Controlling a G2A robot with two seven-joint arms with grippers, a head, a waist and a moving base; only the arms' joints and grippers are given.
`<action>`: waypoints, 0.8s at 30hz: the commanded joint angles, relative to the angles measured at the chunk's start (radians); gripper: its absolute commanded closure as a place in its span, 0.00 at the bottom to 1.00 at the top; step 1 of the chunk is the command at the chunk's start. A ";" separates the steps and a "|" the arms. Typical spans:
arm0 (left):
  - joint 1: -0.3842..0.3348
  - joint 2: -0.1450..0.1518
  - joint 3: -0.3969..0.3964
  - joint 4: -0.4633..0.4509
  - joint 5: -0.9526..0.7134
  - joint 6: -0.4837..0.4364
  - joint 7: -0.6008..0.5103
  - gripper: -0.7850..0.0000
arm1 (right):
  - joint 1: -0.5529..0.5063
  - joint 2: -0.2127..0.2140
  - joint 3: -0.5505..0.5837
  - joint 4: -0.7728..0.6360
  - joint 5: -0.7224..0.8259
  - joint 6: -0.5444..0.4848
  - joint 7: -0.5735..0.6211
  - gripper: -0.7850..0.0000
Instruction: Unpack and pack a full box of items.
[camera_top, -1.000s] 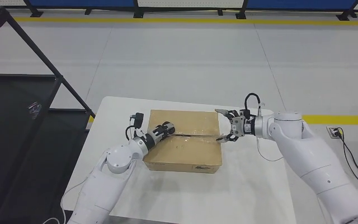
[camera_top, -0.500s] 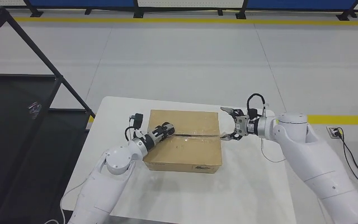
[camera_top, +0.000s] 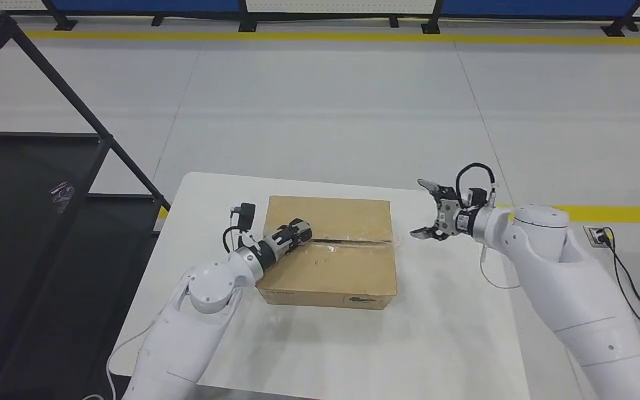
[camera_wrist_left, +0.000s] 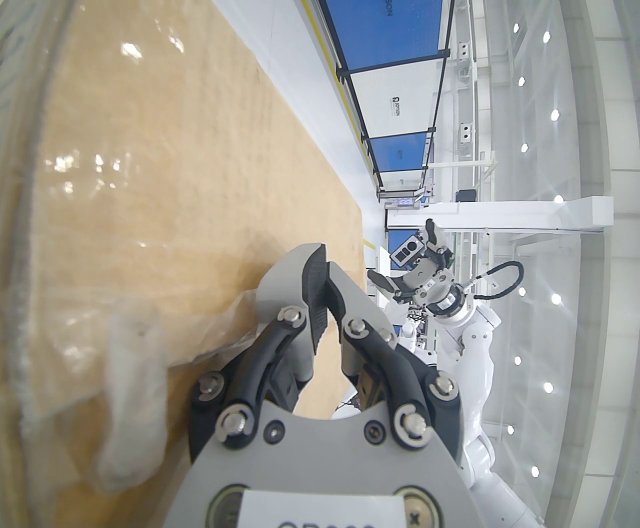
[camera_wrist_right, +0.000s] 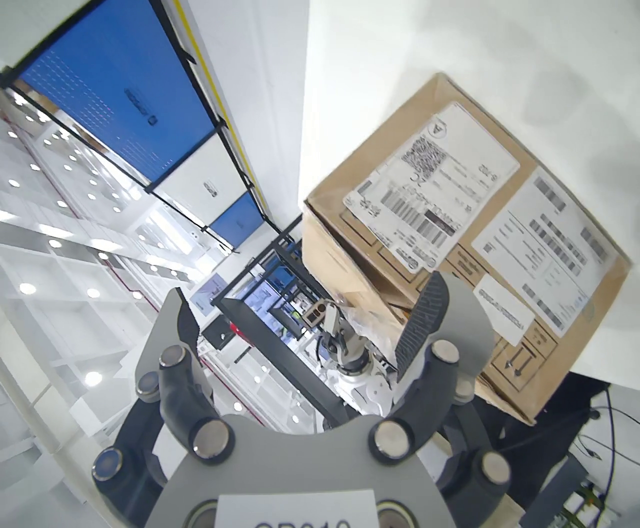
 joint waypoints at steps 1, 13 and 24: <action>0.003 0.000 -0.002 -0.005 0.001 0.000 0.000 1.00 | -0.038 0.005 0.029 -0.046 0.003 -0.094 0.032 0.00; 0.026 0.002 -0.021 -0.049 0.000 -0.007 0.001 1.00 | -0.192 0.024 0.042 -0.249 -0.131 -0.345 0.404 0.11; 0.023 0.002 -0.023 -0.046 0.007 -0.006 -0.007 1.00 | -0.264 0.018 -0.024 -0.395 -0.388 -0.415 0.283 0.61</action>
